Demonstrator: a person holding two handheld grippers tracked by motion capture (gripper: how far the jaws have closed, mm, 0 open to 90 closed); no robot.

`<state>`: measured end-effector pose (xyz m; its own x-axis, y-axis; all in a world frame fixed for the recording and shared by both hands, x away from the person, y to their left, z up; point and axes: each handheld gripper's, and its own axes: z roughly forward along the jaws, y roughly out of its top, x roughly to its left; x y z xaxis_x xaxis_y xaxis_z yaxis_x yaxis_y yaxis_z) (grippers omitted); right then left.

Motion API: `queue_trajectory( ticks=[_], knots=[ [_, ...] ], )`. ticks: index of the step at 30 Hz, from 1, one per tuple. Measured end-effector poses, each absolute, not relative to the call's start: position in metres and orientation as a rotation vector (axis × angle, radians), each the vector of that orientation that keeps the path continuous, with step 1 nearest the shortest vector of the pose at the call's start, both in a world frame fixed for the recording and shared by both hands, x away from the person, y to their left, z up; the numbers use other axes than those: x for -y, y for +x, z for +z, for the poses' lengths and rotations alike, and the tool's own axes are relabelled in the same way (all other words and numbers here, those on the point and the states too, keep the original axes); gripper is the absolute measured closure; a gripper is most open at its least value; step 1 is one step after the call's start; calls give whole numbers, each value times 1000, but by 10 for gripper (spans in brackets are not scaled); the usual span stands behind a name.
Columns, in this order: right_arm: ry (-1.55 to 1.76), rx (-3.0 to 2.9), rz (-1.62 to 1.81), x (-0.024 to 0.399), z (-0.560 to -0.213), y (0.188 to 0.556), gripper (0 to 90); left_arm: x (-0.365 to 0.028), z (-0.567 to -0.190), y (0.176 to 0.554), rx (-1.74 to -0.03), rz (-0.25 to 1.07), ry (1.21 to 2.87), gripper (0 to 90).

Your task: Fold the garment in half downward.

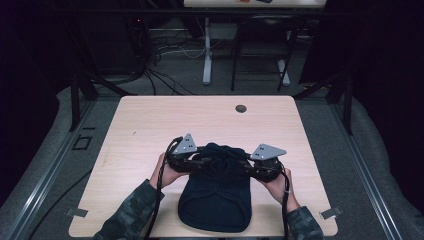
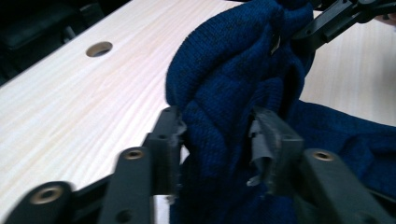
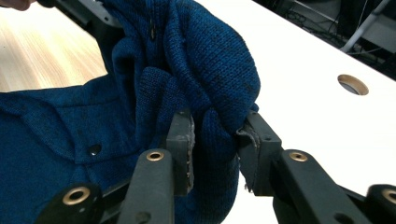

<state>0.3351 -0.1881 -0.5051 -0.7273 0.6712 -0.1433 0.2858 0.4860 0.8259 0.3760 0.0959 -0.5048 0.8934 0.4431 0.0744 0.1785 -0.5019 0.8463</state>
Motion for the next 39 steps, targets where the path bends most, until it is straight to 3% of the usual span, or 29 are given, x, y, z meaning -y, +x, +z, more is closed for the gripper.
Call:
queue_trajectory(
  ticks=[2, 5, 13, 22, 26, 28, 32, 39],
  knots=[
    [777, -2283, 1139, 187, -505, 334, 675, -96, -505, 376, -461, 331, 2107, 441],
    [758, -2290, 1130, 185, -505, 331, 676, -95, -507, 374, -472, 334, 2124, 435],
    [764, -2312, 1148, 186, -506, 329, 658, -99, -512, 368, -463, 356, 2128, 642],
    [887, -2394, 1163, 192, -518, 337, 373, -101, -514, 361, -419, 370, 2119, 679],
    [952, -2446, 1138, 193, -528, 343, 459, -103, -515, 359, -412, 364, 2117, 678],
    [938, -2438, 1126, 192, -531, 342, 623, -104, -515, 357, -408, 359, 2122, 677],
    [865, -2402, 1105, 187, -529, 338, 703, -107, -518, 353, -411, 343, 2125, 668],
    [764, -2331, 1091, 184, -526, 338, 747, -112, -527, 345, -418, 276, 2119, 653]
  ],
)
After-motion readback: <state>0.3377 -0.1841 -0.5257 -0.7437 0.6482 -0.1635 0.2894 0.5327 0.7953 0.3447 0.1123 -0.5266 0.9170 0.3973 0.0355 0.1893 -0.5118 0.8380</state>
